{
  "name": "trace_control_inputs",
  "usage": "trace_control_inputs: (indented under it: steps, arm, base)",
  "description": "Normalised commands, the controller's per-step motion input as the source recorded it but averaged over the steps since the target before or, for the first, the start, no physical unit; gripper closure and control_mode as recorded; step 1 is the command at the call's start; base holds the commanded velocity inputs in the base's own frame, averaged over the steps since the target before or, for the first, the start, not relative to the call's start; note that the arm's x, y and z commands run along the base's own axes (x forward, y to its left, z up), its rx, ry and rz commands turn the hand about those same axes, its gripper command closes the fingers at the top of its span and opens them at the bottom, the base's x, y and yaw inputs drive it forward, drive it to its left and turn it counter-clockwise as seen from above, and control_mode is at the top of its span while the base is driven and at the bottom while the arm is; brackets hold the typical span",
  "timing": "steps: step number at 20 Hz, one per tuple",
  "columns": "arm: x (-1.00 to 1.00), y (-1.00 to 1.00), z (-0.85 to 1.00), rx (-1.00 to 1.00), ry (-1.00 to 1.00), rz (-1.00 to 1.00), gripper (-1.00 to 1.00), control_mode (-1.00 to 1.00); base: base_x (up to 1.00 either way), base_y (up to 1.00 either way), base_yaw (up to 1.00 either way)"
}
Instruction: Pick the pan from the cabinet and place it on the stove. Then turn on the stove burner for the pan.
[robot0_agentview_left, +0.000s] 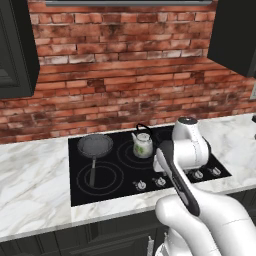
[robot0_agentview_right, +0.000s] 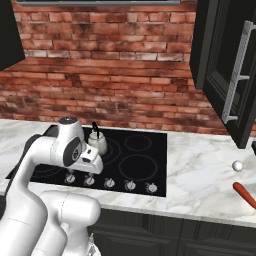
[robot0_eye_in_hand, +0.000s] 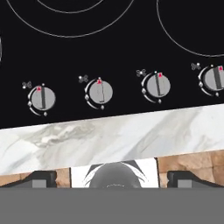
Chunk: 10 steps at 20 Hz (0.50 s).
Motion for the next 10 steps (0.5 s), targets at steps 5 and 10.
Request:
trace_control_inputs:
  steps: [5, 10]
  arm:
    - [0.06, 0.0, -0.23, 0.0, 0.05, 0.0, -1.0, -1.0]
    - [0.11, 0.0, -0.19, 0.0, 0.04, 0.01, -1.0, -1.0]
  base:
    - [0.0, 0.0, 0.0]
    - [0.0, 0.0, 0.0]
